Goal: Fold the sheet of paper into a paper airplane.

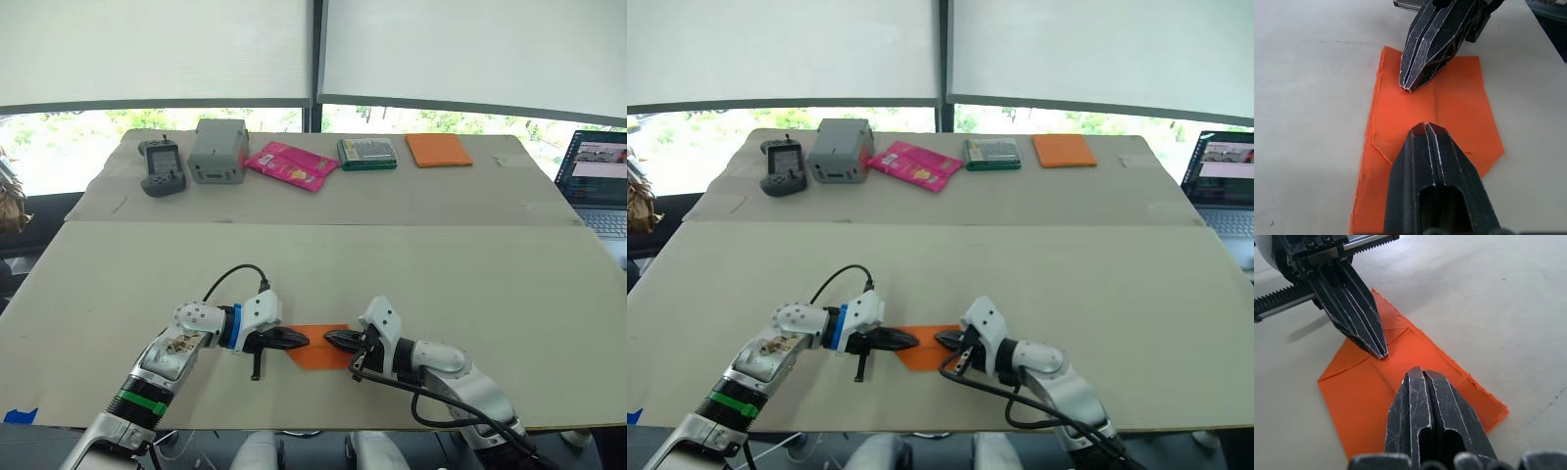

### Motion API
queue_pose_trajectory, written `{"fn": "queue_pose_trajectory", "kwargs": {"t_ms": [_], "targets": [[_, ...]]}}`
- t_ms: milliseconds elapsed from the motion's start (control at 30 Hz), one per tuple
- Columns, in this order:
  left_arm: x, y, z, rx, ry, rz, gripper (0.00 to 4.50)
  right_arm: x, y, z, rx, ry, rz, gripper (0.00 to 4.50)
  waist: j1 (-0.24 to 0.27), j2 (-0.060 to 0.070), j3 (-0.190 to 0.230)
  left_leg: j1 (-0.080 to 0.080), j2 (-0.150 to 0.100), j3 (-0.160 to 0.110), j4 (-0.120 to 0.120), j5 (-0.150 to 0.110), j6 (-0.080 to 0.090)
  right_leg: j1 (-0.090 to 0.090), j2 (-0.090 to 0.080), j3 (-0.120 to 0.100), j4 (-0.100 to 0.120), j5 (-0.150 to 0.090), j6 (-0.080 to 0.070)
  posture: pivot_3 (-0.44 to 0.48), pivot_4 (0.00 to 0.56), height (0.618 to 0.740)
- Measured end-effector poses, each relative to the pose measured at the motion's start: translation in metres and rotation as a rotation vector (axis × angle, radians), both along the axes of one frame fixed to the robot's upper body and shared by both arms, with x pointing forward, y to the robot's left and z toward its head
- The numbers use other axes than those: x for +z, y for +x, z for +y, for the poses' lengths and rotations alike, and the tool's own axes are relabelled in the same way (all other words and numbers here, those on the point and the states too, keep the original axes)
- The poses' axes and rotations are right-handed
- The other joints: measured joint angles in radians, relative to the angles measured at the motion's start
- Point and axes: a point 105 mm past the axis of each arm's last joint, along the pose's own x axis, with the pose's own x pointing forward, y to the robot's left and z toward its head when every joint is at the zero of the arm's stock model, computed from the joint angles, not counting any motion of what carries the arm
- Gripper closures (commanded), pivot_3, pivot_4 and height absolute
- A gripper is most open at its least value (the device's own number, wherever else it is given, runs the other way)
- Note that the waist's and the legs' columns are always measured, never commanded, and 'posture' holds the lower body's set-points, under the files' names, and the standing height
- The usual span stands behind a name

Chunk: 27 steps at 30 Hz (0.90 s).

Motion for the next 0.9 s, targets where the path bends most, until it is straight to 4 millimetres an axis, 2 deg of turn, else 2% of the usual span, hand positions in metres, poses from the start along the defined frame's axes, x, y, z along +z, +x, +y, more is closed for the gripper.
{"fn": "queue_pose_trajectory", "kwargs": {"t_ms": [200, 600, 767, 900], "targets": [[0.0, 0.002, -0.001, -0.007, -0.001, 0.007, 4.5, -0.002, -0.006, 0.01, 0.042, -0.003, 0.01, 4.48, 0.0, 0.0, 0.0, 0.0, 0.0, 0.0, 0.0, 0.0, 0.0, 0.0, 0.0, 0.0, 0.0, 0.0, 0.0, 0.0, 0.15, 0.74], [0.0, 0.003, 0.0, -0.026, 0.005, 0.024, 4.5, -0.003, -0.012, 0.015, 0.043, -0.084, -0.05, 4.48, 0.0, 0.0, 0.0, 0.001, 0.0, 0.0, 0.0, 0.0, 0.0, 0.001, 0.0, 0.0, 0.0, 0.0, 0.001, 0.0, 0.15, 0.74], [0.0, 0.003, -0.001, -0.042, 0.008, 0.027, 4.5, -0.006, -0.012, 0.007, 0.015, -0.142, -0.091, 4.48, 0.002, 0.0, 0.0, 0.001, -0.001, 0.0, 0.0, 0.0, 0.0, 0.002, 0.0, 0.0, -0.001, -0.001, 0.001, 0.0, 0.15, 0.74], [-0.001, 0.004, -0.002, -0.06, 0.011, 0.026, 4.5, -0.009, -0.013, -0.01, -0.043, -0.181, -0.112, 4.48, 0.004, 0.0, -0.001, 0.002, -0.001, -0.001, 0.0, 0.0, 0.0, 0.005, 0.0, -0.001, -0.005, -0.001, 0.001, 0.0, 0.15, 0.74]]}}
